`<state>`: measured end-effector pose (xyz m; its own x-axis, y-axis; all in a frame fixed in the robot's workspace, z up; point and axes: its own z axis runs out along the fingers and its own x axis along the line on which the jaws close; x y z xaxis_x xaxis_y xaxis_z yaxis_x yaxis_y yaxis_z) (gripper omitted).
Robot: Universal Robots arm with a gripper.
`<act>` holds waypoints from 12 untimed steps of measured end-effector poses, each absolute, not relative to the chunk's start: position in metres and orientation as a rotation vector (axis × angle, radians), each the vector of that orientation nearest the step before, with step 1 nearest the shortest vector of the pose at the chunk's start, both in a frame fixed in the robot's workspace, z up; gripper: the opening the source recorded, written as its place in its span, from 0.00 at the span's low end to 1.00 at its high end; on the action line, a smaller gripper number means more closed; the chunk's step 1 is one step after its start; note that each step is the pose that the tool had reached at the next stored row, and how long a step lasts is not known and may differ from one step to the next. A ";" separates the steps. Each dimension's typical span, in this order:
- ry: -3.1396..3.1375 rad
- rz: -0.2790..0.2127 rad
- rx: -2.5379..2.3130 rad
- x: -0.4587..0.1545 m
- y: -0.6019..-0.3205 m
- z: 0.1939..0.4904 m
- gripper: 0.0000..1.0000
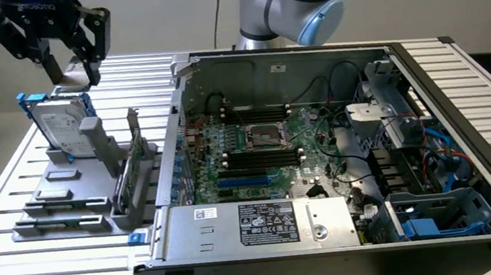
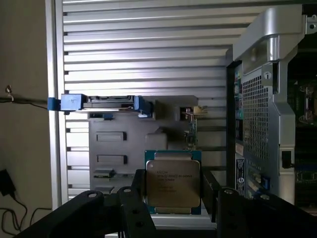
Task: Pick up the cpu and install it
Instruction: 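Pick up the cpu and move it towards the insertion slot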
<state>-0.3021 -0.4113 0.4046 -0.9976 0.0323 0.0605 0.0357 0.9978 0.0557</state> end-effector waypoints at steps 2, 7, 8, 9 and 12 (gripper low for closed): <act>-3.080 -0.088 -0.052 -0.294 -0.411 0.406 0.55; -3.079 -0.088 -0.053 -0.272 -0.409 0.407 0.55; -3.079 -0.088 -0.052 -0.268 -0.409 0.407 0.55; -3.079 -0.088 -0.052 -0.263 -0.409 0.408 0.55; -3.079 -0.088 -0.052 -0.250 -0.408 0.408 0.55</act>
<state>-0.2497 -0.4079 0.4080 -0.9975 0.0323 0.0621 0.0358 0.9978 0.0557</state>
